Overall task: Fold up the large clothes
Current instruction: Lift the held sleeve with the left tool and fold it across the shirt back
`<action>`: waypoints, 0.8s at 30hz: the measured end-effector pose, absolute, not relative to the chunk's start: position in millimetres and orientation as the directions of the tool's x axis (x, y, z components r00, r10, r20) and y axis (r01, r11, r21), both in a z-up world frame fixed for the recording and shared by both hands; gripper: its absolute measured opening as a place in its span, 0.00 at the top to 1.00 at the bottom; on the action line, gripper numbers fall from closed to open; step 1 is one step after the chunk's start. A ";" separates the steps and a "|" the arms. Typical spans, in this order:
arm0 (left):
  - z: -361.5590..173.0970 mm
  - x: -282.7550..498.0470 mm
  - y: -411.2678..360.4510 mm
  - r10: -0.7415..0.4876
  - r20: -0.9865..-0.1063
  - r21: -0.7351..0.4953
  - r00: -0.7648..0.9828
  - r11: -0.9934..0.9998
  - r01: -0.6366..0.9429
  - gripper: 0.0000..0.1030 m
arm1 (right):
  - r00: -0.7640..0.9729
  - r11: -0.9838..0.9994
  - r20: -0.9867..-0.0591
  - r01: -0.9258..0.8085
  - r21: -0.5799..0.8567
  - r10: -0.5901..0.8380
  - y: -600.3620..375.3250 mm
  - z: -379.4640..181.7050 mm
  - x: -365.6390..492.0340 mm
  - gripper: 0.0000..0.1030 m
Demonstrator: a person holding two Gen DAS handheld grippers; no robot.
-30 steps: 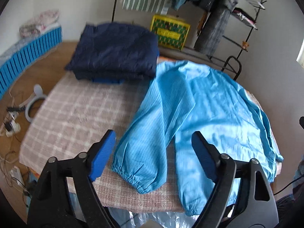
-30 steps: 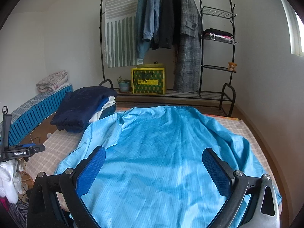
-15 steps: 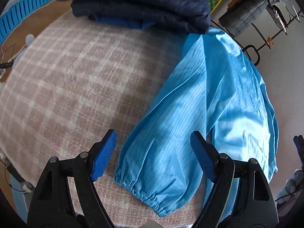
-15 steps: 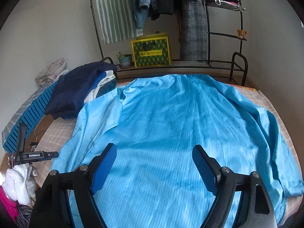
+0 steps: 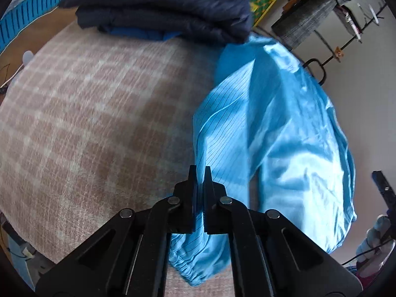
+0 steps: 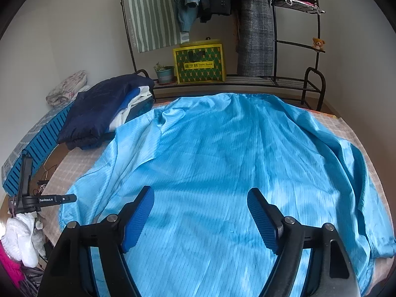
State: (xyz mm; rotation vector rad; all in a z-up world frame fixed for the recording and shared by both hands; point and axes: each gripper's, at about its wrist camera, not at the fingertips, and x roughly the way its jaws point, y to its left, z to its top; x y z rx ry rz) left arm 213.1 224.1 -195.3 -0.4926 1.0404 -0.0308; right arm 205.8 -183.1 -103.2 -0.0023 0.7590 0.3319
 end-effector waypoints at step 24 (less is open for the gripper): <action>-139.2 176.4 10.9 -0.542 -0.746 -0.347 0.386 0.812 0.469 1.00 | 0.416 0.807 -0.692 -0.321 0.495 0.590 -182.9 -130.9 295.0 0.62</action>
